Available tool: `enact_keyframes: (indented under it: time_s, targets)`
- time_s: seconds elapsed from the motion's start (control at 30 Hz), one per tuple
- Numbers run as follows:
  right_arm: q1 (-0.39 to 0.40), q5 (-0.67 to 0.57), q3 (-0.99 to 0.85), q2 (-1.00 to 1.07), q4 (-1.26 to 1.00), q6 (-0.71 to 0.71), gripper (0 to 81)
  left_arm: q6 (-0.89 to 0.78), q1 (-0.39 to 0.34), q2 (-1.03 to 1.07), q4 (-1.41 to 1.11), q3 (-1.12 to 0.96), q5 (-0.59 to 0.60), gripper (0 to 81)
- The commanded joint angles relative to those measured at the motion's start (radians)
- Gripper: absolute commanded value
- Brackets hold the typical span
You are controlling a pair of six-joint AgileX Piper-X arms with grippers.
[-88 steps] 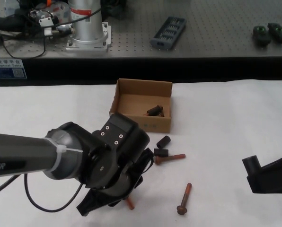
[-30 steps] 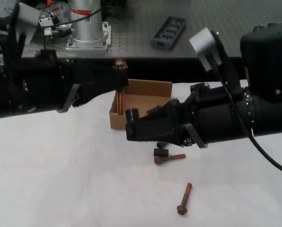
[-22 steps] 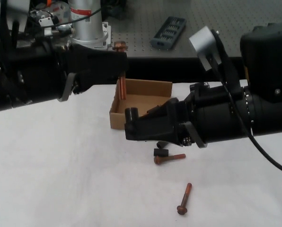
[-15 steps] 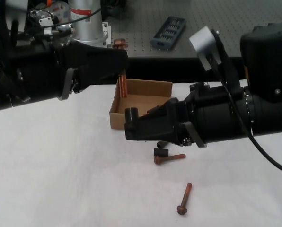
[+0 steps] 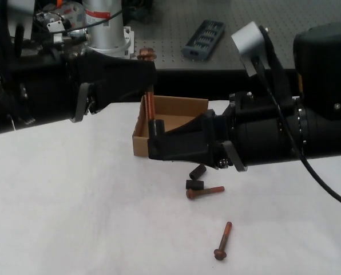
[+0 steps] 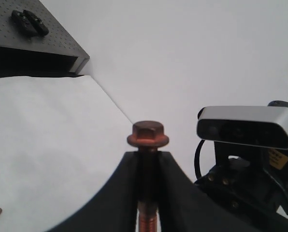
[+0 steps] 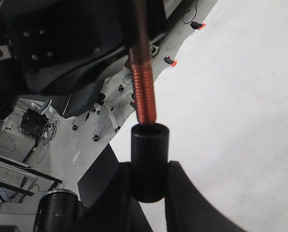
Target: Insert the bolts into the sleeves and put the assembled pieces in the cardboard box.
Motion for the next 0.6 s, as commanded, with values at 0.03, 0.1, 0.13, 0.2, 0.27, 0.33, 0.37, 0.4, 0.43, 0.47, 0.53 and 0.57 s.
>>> enact_keyframes:
  time_s: [0.03,0.1,0.13,0.2,0.27,0.33,0.37,0.4,0.43,0.47,0.53,0.57]
  targets:
    - [0.003,-0.015,-0.003,-0.001,-0.021,0.001,2.8,-0.021,-0.005,-0.014,-0.017,-0.003,0.011,0.6]
    - [0.003,-0.015,-0.003,-0.001,-0.033,0.003,2.8,-0.034,-0.005,-0.014,-0.015,-0.002,0.011,0.6]
    - [0.003,-0.015,-0.003,-0.001,-0.042,0.009,2.8,-0.039,-0.005,-0.014,-0.015,-0.002,0.011,0.6]
    - [0.003,-0.015,-0.003,-0.001,-0.063,0.023,2.8,-0.039,-0.005,-0.014,-0.015,-0.002,0.011,0.6]
    - [0.003,-0.015,-0.003,-0.001,-0.071,0.023,2.8,-0.039,-0.005,-0.014,-0.015,-0.002,0.011,0.6]
    - [0.003,-0.015,-0.003,-0.001,-0.069,0.023,2.8,-0.039,-0.005,-0.014,-0.015,-0.002,0.011,0.6]
    - [0.003,-0.015,-0.003,-0.001,-0.069,0.023,2.8,-0.039,-0.005,-0.014,-0.015,-0.002,0.011,0.6]
    - [0.003,-0.009,-0.003,-0.001,-0.069,0.023,2.8,-0.041,-0.005,-0.014,-0.015,-0.002,0.011,0.6]
    - [0.003,-0.008,-0.003,-0.001,-0.069,0.023,2.8,-0.045,-0.005,-0.014,-0.015,-0.002,0.011,0.6]
    - [0.003,-0.008,-0.003,-0.001,-0.069,0.023,2.8,-0.046,-0.005,-0.014,-0.015,-0.002,0.011,0.6]
    - [0.003,-0.008,-0.003,-0.001,-0.069,0.023,2.8,-0.046,-0.005,-0.014,-0.015,-0.002,0.011,0.6]
    - [0.003,-0.008,-0.003,-0.001,-0.069,0.023,2.8,-0.046,-0.005,-0.014,-0.015,-0.002,0.011,0.6]
